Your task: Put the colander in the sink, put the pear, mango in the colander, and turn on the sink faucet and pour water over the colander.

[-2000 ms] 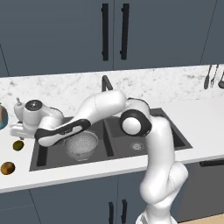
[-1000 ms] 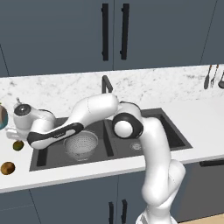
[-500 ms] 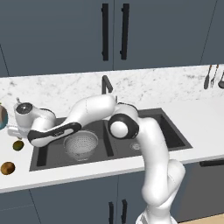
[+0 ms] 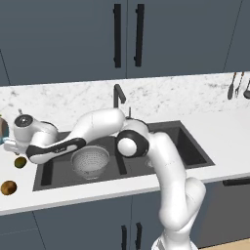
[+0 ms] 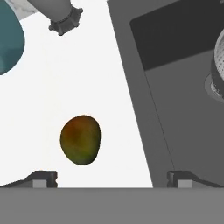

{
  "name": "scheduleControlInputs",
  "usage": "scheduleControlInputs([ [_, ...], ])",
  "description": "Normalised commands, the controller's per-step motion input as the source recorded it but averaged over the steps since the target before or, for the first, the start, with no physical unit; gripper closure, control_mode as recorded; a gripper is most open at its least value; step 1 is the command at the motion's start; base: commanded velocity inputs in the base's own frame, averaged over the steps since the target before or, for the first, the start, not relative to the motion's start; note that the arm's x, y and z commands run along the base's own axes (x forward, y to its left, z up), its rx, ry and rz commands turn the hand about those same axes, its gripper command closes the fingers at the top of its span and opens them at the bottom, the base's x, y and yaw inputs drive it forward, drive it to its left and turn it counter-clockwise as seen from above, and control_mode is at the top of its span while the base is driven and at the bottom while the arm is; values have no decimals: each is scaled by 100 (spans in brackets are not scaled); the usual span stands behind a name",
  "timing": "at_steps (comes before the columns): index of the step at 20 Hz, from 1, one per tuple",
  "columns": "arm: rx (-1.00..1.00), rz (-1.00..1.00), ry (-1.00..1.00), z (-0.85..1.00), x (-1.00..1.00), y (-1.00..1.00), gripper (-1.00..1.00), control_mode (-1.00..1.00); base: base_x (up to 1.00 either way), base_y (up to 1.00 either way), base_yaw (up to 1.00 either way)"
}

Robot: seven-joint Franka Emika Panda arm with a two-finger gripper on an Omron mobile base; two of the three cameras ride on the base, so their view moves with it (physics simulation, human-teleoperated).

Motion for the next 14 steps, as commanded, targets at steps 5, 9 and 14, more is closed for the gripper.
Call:
scheduleControlInputs([
  [5,0,0,0,-9,8,11,-100,-100,0,0,0],
  [9,0,1,0,-15,6,13,-100,-100,0,0,0],
  [14,0,4,0,-12,2,15,-100,-100,0,0,0],
])
